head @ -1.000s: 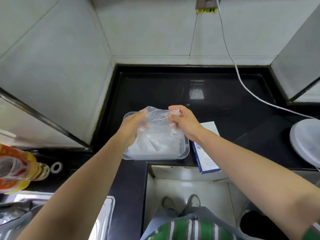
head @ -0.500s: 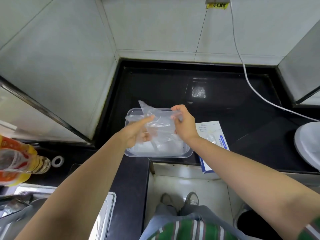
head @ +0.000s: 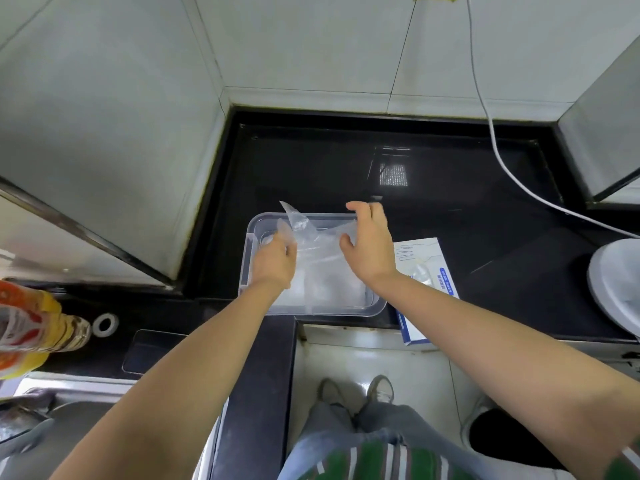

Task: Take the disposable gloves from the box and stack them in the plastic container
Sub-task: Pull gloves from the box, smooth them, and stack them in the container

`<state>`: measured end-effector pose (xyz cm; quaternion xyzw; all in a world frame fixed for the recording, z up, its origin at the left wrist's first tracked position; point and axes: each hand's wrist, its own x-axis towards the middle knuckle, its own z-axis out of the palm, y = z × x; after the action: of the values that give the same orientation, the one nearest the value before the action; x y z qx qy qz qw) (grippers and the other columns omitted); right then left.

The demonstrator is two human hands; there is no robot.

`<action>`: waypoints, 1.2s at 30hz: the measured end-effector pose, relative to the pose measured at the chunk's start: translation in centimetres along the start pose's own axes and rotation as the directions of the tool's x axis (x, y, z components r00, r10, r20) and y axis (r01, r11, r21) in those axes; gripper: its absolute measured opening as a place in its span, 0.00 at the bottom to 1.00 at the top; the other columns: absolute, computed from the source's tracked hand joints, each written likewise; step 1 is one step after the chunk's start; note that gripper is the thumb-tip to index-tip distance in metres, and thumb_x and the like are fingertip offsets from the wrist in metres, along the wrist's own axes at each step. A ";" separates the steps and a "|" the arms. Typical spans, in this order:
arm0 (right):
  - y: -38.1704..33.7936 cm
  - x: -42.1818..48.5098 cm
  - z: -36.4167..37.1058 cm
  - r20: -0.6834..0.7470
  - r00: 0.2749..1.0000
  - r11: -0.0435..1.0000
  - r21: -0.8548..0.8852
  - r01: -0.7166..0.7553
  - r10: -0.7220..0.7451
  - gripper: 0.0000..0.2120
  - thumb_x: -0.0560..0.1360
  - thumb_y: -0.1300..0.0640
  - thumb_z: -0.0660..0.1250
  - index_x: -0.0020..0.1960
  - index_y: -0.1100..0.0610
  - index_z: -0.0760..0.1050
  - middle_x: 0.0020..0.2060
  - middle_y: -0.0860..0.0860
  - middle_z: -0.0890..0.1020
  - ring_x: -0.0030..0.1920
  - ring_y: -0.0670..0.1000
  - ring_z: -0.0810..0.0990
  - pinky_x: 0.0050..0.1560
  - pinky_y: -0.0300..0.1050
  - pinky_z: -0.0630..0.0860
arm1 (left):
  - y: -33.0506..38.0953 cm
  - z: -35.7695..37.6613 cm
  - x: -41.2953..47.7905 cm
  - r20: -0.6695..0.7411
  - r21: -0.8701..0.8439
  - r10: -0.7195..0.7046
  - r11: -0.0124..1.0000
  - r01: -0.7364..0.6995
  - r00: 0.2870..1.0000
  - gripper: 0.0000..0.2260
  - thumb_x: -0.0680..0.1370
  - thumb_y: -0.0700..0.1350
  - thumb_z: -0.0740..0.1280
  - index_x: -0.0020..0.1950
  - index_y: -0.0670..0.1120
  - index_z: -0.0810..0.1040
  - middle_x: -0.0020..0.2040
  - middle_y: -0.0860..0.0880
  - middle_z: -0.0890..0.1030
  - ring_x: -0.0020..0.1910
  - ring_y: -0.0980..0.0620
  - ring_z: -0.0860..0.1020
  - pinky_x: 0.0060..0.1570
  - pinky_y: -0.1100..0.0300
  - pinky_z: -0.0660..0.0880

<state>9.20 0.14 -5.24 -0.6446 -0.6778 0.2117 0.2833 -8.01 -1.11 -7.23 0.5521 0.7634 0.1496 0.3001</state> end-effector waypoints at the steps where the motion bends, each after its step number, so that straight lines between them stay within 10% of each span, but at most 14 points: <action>1: -0.1 0.1 -0.1 -0.080 0.991 0.995 -0.024 0.102 -0.103 0.22 0.72 0.66 0.69 0.66 0.56 0.73 0.61 0.54 0.73 0.58 0.53 0.73 0.56 0.46 0.73 | -0.1 0.4 0.0 0.015 0.032 -0.015 0.999 0.014 1.000 0.15 0.84 0.47 0.52 0.54 0.39 0.74 0.33 0.45 0.72 0.31 0.51 0.72 0.29 0.57 0.72; 6: -1.1 0.2 0.9 0.174 0.965 0.978 0.104 0.179 -0.195 0.08 0.76 0.65 0.65 0.49 0.55 0.80 0.47 0.49 0.77 0.42 0.48 0.76 0.48 0.48 0.77 | -0.6 1.7 0.5 0.078 0.184 0.044 0.981 -0.057 0.996 0.12 0.85 0.48 0.52 0.66 0.47 0.67 0.37 0.47 0.72 0.32 0.54 0.69 0.26 0.64 0.61; 9: -0.4 0.2 2.4 0.505 0.860 0.992 -0.126 -0.005 0.068 0.10 0.79 0.64 0.63 0.55 0.56 0.80 0.53 0.53 0.82 0.50 0.51 0.80 0.56 0.44 0.77 | -0.9 2.2 0.8 0.098 0.201 0.042 0.978 -0.061 0.994 0.13 0.84 0.48 0.53 0.68 0.47 0.66 0.42 0.48 0.73 0.37 0.54 0.71 0.29 0.65 0.62; 19: 1.9 0.0 5.1 0.756 0.587 0.947 -0.318 -0.056 0.288 0.29 0.79 0.67 0.61 0.77 0.51 0.59 0.65 0.58 0.72 0.62 0.59 0.75 0.57 0.46 0.74 | -0.9 1.2 0.5 0.123 0.293 0.021 0.954 -0.057 0.992 0.22 0.82 0.49 0.62 0.73 0.45 0.62 0.59 0.44 0.77 0.53 0.46 0.78 0.44 0.59 0.73; 23: 2.0 0.1 6.1 0.786 0.529 0.916 -0.400 0.041 0.319 0.33 0.77 0.67 0.62 0.77 0.50 0.55 0.66 0.57 0.66 0.58 0.58 0.77 0.51 0.48 0.76 | 1.9 0.3 -1.1 -0.219 0.305 0.424 0.885 -0.351 0.879 0.11 0.74 0.44 0.71 0.54 0.46 0.75 0.52 0.47 0.75 0.50 0.47 0.75 0.46 0.55 0.74; 25: 2.2 0.0 6.7 0.803 0.507 0.896 -0.427 0.120 0.315 0.16 0.75 0.67 0.63 0.58 0.54 0.66 0.56 0.56 0.66 0.46 0.54 0.76 0.44 0.46 0.75 | 3.6 0.5 -2.1 -0.231 0.249 0.538 0.838 -0.485 0.811 0.05 0.73 0.43 0.69 0.47 0.45 0.75 0.45 0.48 0.76 0.43 0.48 0.74 0.41 0.55 0.72; 28: 2.7 -0.2 6.8 0.795 0.490 0.874 -0.470 0.123 0.359 0.05 0.74 0.65 0.66 0.47 0.59 0.71 0.47 0.56 0.70 0.40 0.51 0.71 0.39 0.42 0.71 | 5.1 2.4 -1.4 0.127 0.240 0.274 0.924 -0.298 0.953 0.09 0.78 0.47 0.63 0.54 0.44 0.76 0.49 0.46 0.81 0.46 0.44 0.78 0.41 0.55 0.73; 31: 3.0 -0.3 6.1 0.799 0.471 0.891 -0.451 0.056 0.374 0.39 0.73 0.68 0.69 0.78 0.55 0.54 0.67 0.57 0.63 0.52 0.55 0.74 0.48 0.45 0.76 | 2.9 4.4 0.6 0.429 0.269 -0.158 0.962 0.041 0.889 0.21 0.81 0.47 0.60 0.74 0.46 0.61 0.67 0.41 0.72 0.58 0.39 0.76 0.46 0.53 0.77; 36: 2.3 -0.5 5.0 0.795 0.499 0.924 -0.382 -0.028 0.344 0.56 0.71 0.71 0.71 0.79 0.43 0.35 0.78 0.54 0.47 0.66 0.62 0.72 0.60 0.54 0.78 | -2.2 3.6 1.8 0.320 0.442 -0.213 0.895 0.053 0.923 0.36 0.78 0.39 0.65 0.80 0.47 0.46 0.76 0.39 0.58 0.71 0.39 0.65 0.65 0.49 0.73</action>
<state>7.67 0.20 -10.55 -0.5648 -0.6787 0.4160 -0.2174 -7.80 -0.62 -11.82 0.5676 0.7459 -0.1452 0.3169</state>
